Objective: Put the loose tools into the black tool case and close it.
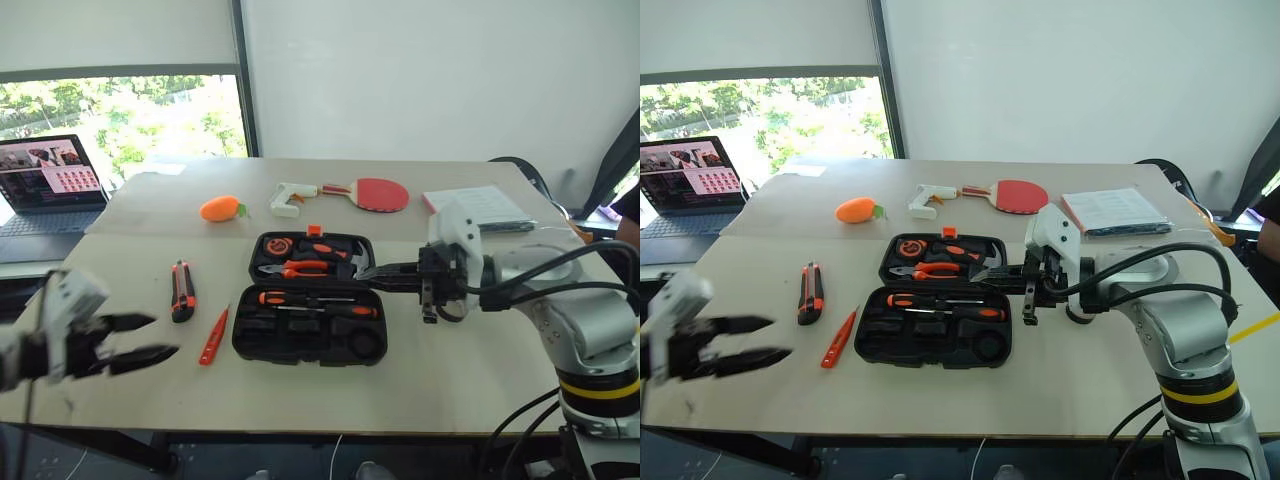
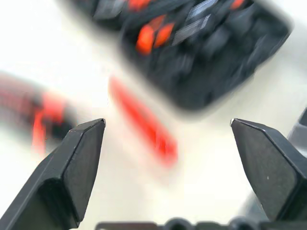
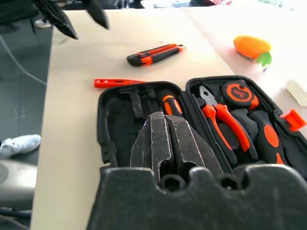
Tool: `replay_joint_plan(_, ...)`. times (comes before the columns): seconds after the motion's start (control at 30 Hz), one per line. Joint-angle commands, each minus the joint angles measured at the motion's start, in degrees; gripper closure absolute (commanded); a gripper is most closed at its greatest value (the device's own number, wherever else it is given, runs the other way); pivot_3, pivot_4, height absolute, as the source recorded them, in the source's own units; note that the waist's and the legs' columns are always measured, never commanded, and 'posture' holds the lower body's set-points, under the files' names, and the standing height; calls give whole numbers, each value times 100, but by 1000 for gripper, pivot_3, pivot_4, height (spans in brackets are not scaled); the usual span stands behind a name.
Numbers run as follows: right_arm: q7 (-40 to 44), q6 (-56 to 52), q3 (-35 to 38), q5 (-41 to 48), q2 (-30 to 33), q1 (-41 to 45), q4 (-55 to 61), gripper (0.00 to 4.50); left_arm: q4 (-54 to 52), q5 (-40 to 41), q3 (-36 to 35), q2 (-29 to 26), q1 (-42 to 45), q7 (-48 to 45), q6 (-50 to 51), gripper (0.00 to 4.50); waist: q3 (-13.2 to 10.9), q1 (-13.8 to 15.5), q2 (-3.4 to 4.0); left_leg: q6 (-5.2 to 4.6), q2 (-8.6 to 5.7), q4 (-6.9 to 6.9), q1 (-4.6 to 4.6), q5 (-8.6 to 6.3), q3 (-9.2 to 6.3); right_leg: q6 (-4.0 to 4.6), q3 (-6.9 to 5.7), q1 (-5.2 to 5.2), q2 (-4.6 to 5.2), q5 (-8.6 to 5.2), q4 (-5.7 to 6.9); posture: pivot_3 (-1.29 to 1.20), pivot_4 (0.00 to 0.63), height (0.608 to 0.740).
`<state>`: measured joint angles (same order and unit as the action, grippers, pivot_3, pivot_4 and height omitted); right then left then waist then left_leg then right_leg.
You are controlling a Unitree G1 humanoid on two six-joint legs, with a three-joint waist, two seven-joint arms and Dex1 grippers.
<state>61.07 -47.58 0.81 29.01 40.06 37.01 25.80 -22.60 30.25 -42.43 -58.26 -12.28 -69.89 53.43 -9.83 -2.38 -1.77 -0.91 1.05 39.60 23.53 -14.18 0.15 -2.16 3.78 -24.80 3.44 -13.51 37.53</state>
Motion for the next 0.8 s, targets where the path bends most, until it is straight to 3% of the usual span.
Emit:
replay_joint_plan(0.03, -34, 215, 96, 209, 78, 37, 220, 4403, -270, -298, -657, -39, -673, -12, -210, 0, -2, 40, 3, 1, -1, 0, -17, 1, 0, 0, -1, 17, 3, -1, 0, 0, 150, 740)
replay_joint_plan(0.13, -65, 229, 71, 312, 100, 15, 272, 4403, -333, -109, -545, -112, -547, 265, 38, 0, 0, 108, 0, 1, 3, -8, -53, 1, -2, 4, -13, 63, 4, -8, -38, 0, 150, 740)
replay_joint_plan(0.17, -67, 224, 72, 346, 117, 1, 298, 3897, -368, 63, -415, -147, -266, 507, 372, 0, 0, 130, -1, 3, 3, -10, -52, 2, -1, 4, -13, 63, 4, -7, -43, 0, 150, 740)
replay_joint_plan(0.23, -29, 157, 132, 498, 172, -29, 385, 3423, -456, 267, -36, -248, 316, 1014, 973, 0, 0, 158, -3, 4, 2, -10, -49, 2, -1, -4, -13, 62, 6, -2, -43, 0, 150, 740)
replay_joint_plan(0.47, 17, 57, 451, 1109, 461, -109, 626, 1063, -596, 778, 1538, -112, 2583, 2372, 3524, 0, 1, 123, -8, 4, -9, -30, -33, 1, -4, -13, -8, 50, 6, 6, -46, 0, 150, 740)
replay_joint_plan(0.57, -52, 90, 516, 1216, 593, -162, 734, 111, -396, 945, 2174, -130, 3130, 2847, 3907, 0, 0, 116, -9, 4, -17, -43, -31, 1, -8, -10, -9, 43, -3, 5, -47, 0, 150, 740)
replay_joint_plan(0.8, -463, 13, 642, 1495, 690, -332, 990, 12, 295, 1016, 3451, 382, 4125, 3922, 3907, 0, 1, 116, -12, 8, -20, -56, -38, 4, -8, -7, -1, 46, -1, 4, -47, 0, 150, 740)
